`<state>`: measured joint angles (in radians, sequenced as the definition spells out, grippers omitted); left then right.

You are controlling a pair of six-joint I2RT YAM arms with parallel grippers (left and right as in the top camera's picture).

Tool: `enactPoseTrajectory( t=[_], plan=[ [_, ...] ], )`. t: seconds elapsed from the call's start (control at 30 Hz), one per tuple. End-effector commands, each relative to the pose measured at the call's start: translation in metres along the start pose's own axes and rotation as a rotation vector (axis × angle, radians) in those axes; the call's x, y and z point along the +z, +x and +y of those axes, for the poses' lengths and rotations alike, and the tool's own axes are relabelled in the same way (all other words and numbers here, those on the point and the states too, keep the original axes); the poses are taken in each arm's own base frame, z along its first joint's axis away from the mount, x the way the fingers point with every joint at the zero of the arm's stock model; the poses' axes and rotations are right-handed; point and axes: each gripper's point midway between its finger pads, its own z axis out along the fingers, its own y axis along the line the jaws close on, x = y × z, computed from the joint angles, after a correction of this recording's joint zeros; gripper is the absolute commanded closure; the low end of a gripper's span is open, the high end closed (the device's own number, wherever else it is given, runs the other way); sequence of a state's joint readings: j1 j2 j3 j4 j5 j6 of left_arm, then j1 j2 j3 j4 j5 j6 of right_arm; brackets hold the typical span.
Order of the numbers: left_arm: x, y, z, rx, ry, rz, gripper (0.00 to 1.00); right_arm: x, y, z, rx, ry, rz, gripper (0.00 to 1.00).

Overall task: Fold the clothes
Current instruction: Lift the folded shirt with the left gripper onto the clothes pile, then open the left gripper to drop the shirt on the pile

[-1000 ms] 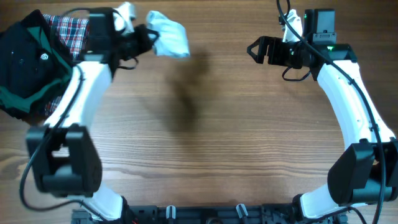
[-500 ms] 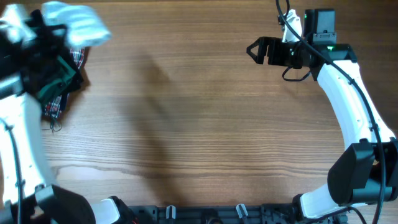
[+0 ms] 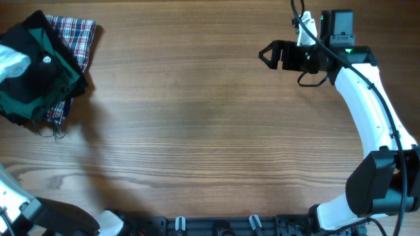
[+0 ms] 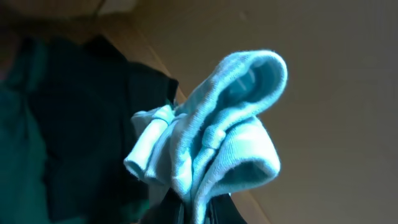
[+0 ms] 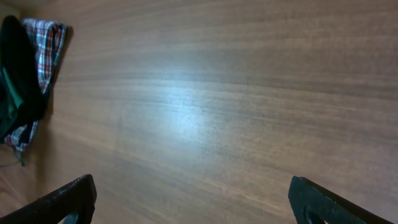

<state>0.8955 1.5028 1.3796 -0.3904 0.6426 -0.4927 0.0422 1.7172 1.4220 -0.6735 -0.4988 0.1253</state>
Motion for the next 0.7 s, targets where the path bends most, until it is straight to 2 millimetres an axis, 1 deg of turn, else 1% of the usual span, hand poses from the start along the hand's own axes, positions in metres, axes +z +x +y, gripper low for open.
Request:
enactPoseTrajectory(
  t=[0.0, 0.07, 0.17, 0.23, 0.33, 0.5, 0.67],
  plan=[
    [0.021, 0.000, 0.005, -0.003, 0.030, 0.026, 0.96, -0.007, 0.000, 0.006, -0.016, -0.025, -0.001, 0.00],
    [0.036, -0.002, 0.005, 0.018, 0.074, 0.028, 0.96, -0.007, 0.002, 0.005, -0.012, -0.024, 0.009, 0.00],
    [0.051, -0.005, -0.005, 0.066, 0.186, 0.031, 0.96, -0.007, 0.004, 0.005, -0.007, -0.024, 0.016, 0.00],
    [0.060, -0.006, -0.009, 0.086, 0.231, 0.028, 0.96, -0.007, 0.004, 0.005, -0.005, -0.024, 0.016, 0.00],
    [0.073, -0.004, -0.007, 0.098, 0.245, 0.028, 0.96, -0.007, 0.004, 0.005, -0.004, -0.024, 0.017, 0.00],
    [0.094, 0.006, -0.003, 0.116, 0.260, 0.048, 0.96, -0.007, 0.004, 0.006, -0.002, -0.028, 0.017, 0.00],
    [0.107, 0.013, 0.012, 0.103, 0.242, 0.063, 0.96, -0.007, 0.008, 0.005, 0.005, -0.026, 0.032, 0.00]
  ],
)
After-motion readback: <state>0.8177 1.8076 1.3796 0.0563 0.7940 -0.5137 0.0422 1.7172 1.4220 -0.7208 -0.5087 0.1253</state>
